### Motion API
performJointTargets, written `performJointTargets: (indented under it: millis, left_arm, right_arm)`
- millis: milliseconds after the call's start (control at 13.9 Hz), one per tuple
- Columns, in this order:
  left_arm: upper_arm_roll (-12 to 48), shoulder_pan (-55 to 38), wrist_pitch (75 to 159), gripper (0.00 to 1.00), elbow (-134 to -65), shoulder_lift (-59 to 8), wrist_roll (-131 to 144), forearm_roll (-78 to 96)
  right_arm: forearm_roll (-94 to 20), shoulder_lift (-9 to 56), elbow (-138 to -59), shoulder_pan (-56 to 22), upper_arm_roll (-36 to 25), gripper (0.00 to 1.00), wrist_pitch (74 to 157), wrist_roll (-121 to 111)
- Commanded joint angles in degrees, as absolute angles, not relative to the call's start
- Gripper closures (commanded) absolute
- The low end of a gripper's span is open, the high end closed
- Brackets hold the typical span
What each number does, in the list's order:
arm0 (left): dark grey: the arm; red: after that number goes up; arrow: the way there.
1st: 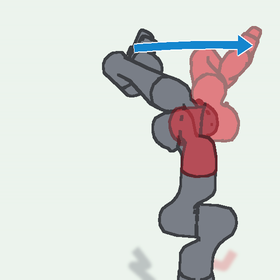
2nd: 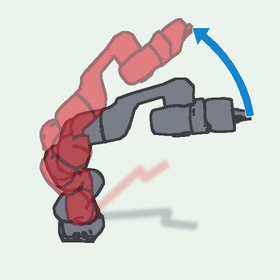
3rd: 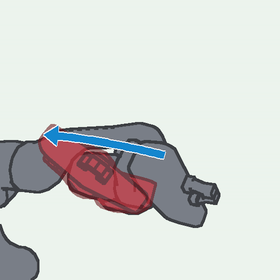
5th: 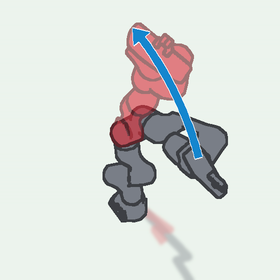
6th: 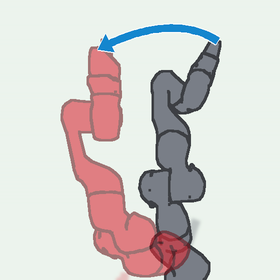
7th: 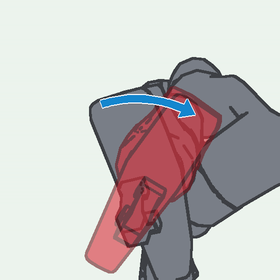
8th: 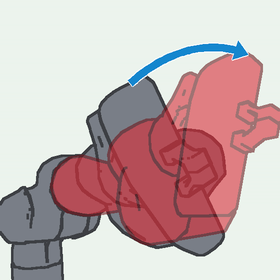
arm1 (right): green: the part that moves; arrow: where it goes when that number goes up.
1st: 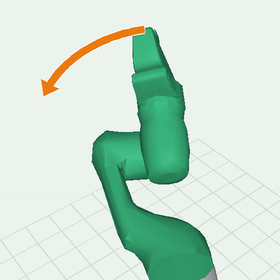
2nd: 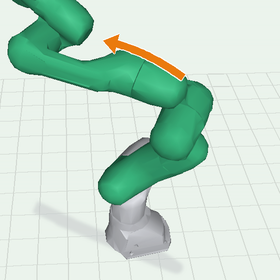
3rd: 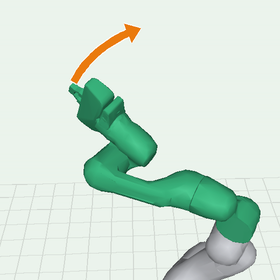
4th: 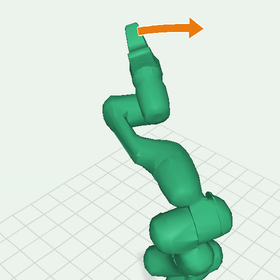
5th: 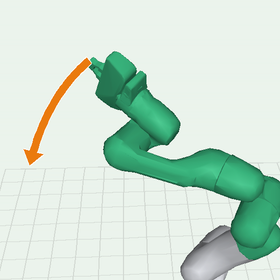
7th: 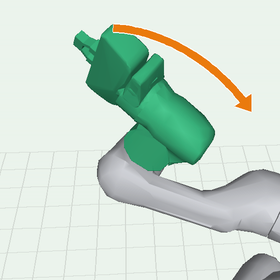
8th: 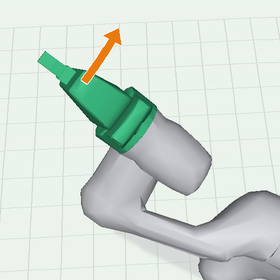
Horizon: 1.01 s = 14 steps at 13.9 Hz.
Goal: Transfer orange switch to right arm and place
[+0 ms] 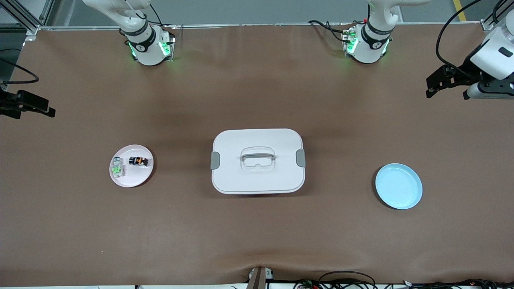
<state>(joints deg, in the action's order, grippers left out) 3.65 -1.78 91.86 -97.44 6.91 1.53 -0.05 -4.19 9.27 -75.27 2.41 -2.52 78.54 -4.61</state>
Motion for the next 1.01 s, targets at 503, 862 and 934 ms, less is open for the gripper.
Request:
performJointTargets:
  millis: [503, 862, 934]
  left_arm:
    - [3.60, -2.11, 91.05, 0.00, -96.24, 6.59, 2.20, 0.09]
    - [3.60, -2.20, 91.23, 0.00, -96.24, 6.42, 2.20, 0.18]
    - [3.60, -2.20, 91.23, 0.00, -96.24, 6.42, 2.28, 0.18]
  right_arm:
    - [-3.78, 5.80, -77.69, 1.05, -3.69, 0.00, 78.13, -3.34]
    - [-3.78, 4.57, -78.92, 0.79, -3.34, 0.00, 78.57, 0.17]
    - [-3.78, 4.05, -79.88, 0.88, -3.25, 0.00, 79.10, 0.18]
